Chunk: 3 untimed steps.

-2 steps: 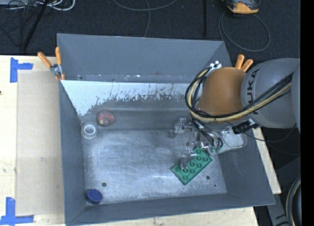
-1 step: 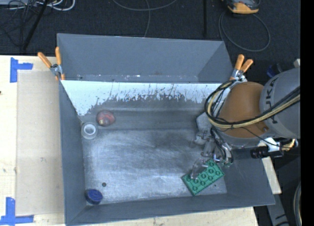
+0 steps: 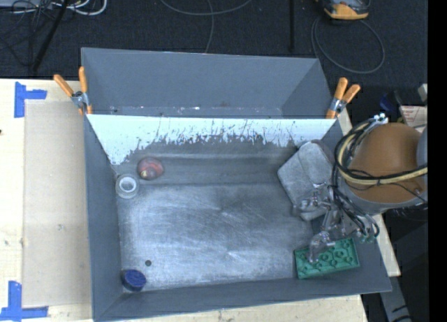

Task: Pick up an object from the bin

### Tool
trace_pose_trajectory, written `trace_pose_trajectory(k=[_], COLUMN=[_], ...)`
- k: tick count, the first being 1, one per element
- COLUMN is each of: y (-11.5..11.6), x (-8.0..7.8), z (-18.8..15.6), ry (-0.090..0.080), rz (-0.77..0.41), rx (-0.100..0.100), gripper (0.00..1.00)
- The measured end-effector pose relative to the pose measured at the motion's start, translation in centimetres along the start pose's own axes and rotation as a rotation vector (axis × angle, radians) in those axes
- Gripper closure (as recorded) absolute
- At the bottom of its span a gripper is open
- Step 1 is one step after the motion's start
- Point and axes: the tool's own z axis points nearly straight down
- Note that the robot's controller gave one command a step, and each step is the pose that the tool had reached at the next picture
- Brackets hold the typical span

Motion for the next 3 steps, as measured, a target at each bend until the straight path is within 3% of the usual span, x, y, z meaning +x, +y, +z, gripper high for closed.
trace_pose_trajectory(k=[1, 2, 3], y=[-1.2, 0.7, 0.0], x=[3.8, 2.0, 2.5], z=[-2.8, -14.4, -1.8], ry=[0.024, 0.019, -0.021], rz=[-0.264, -0.318, -0.518], rx=[0.007, 0.009, 0.017], gripper=[0.00, 0.00, 0.00])
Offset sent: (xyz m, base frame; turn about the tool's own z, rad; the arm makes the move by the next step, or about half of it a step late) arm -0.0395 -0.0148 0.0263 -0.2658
